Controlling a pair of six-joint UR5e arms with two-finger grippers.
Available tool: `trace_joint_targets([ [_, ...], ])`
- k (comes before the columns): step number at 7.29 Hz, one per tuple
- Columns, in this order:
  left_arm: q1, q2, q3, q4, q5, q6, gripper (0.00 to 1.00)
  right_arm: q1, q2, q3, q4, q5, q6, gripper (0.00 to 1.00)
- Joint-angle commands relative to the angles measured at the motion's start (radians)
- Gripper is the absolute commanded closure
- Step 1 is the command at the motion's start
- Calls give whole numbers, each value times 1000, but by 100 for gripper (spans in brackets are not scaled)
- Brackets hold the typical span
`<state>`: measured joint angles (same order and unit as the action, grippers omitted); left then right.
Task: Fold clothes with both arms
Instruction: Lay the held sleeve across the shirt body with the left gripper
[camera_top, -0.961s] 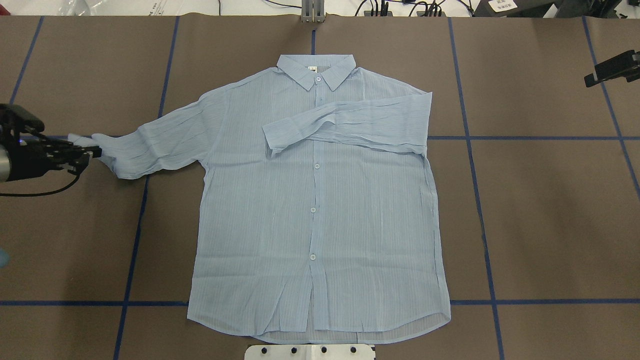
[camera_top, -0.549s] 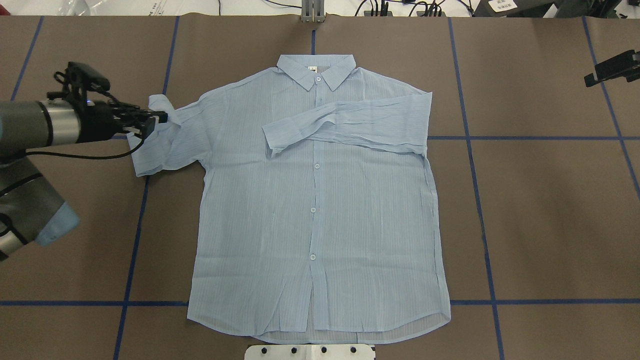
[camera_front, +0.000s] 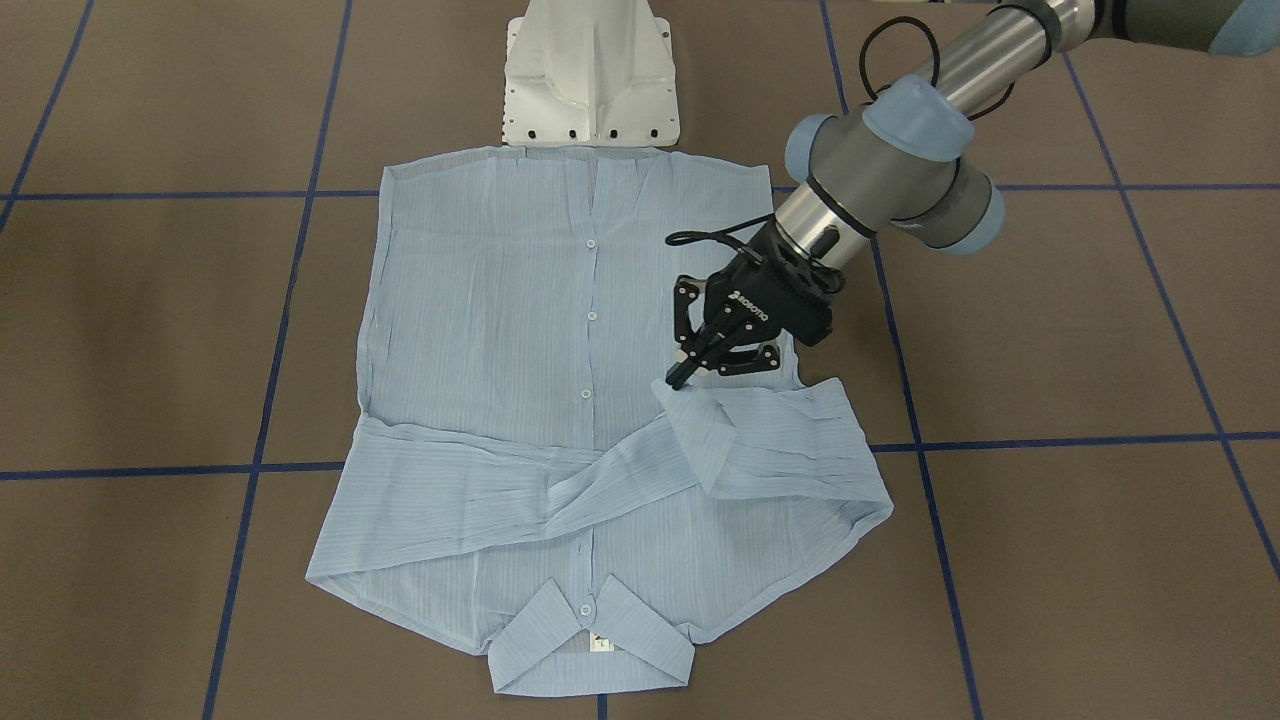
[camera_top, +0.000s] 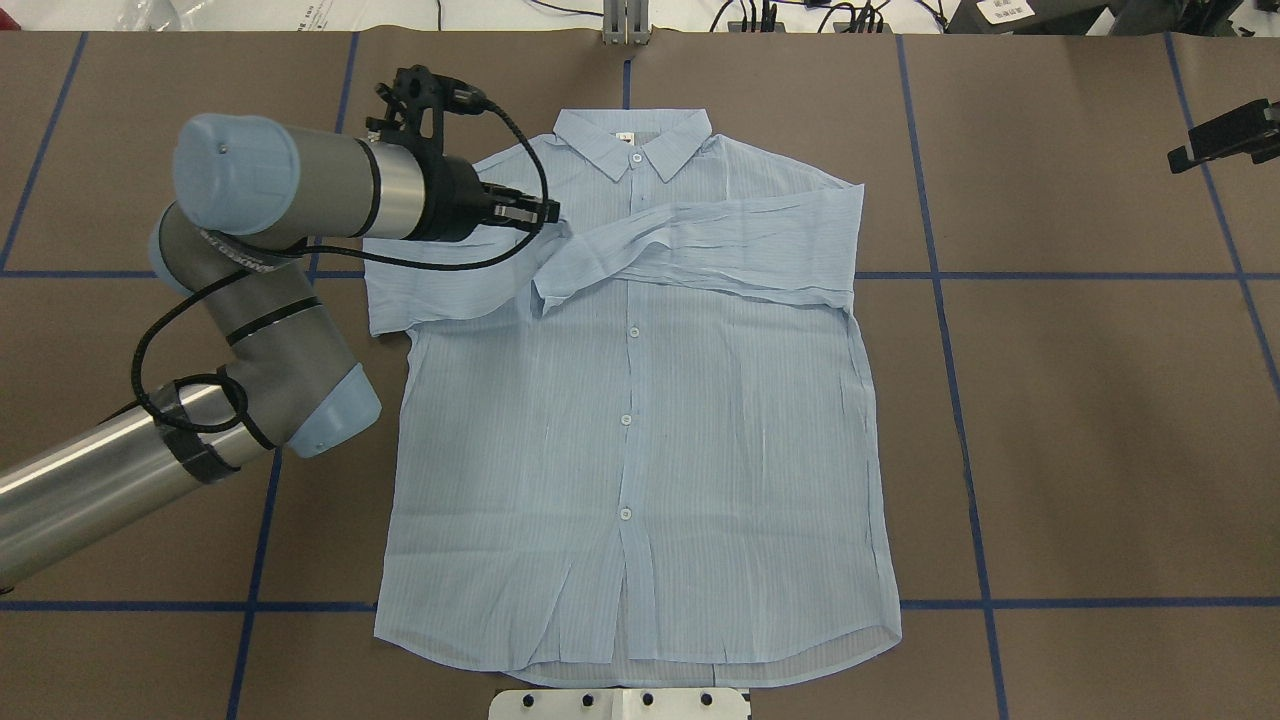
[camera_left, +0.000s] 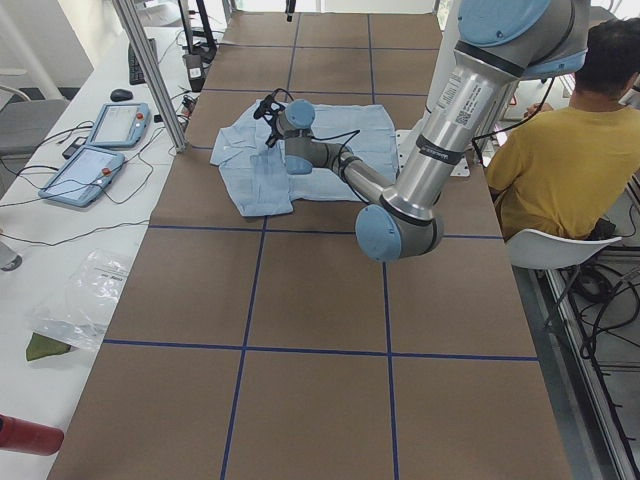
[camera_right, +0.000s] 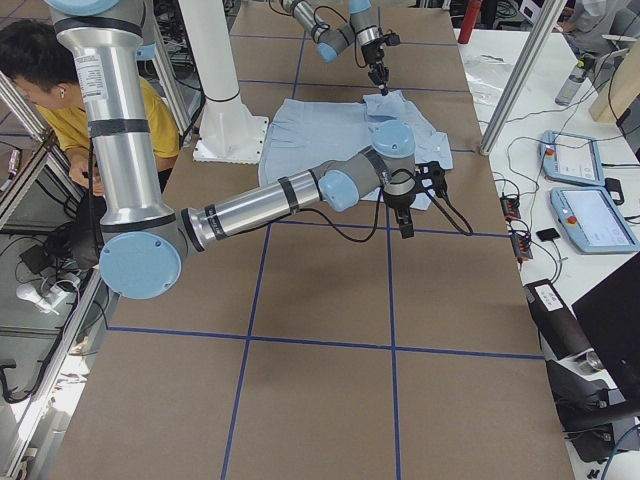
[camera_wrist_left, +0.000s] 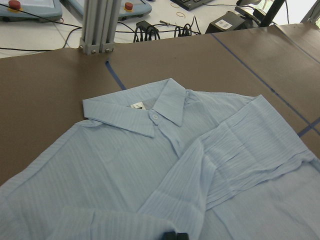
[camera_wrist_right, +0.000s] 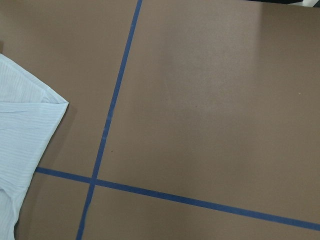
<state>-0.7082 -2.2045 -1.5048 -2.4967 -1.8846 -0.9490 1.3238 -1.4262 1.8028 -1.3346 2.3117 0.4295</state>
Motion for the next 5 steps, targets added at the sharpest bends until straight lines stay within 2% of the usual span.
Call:
trace_joint_targets([
  [1, 41, -98, 11, 47, 2, -68, 100, 0, 3, 0, 0, 0, 0, 0],
  [2, 58, -118, 33, 47, 5, -79, 100, 0, 3, 0, 0, 0, 0, 0],
  [5, 142, -224, 196, 47, 131, -73, 100, 0, 4, 0, 0, 0, 0, 0],
])
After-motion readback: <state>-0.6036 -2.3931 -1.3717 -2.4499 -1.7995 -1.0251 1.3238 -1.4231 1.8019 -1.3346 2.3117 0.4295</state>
